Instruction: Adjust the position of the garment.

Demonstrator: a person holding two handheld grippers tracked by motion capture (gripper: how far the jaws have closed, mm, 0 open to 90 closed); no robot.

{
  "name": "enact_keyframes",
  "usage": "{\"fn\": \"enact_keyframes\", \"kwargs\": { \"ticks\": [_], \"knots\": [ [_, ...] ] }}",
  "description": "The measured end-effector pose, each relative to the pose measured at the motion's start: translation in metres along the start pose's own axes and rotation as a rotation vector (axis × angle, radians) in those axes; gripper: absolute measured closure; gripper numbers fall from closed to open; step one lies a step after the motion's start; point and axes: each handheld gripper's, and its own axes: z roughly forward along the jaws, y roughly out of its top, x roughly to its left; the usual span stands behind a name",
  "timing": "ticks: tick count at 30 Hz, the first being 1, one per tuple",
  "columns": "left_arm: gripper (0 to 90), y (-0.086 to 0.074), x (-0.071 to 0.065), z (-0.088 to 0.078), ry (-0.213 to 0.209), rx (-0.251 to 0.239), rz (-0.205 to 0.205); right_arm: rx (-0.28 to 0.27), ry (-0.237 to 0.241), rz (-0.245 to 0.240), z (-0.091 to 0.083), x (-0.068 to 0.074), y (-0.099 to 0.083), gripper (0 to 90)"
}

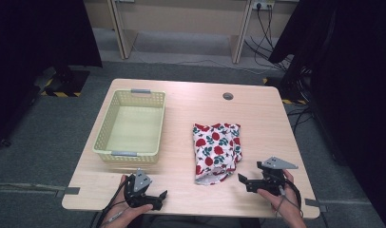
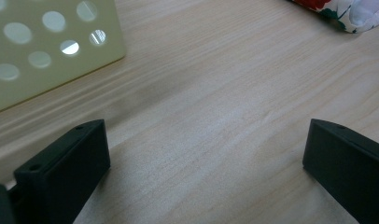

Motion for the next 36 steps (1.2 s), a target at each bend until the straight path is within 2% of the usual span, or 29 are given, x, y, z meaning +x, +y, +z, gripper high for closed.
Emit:
{"fn": "enact_keyframes", "kwargs": {
  "ticks": [21, 36],
  "knots": [
    [0.0, 0.0, 0.0, 0.0, 0.0, -0.002, 0.0, 0.0, 0.022, -0.01, -0.013, 0.016, -0.02, 5.9],
    [0.0, 0.001, 0.0, 0.0, 0.0, 0.002, 0.0, 0.021, 0.024, -0.018, -0.019, 0.02, -0.03, 5.9]
  ]
}}
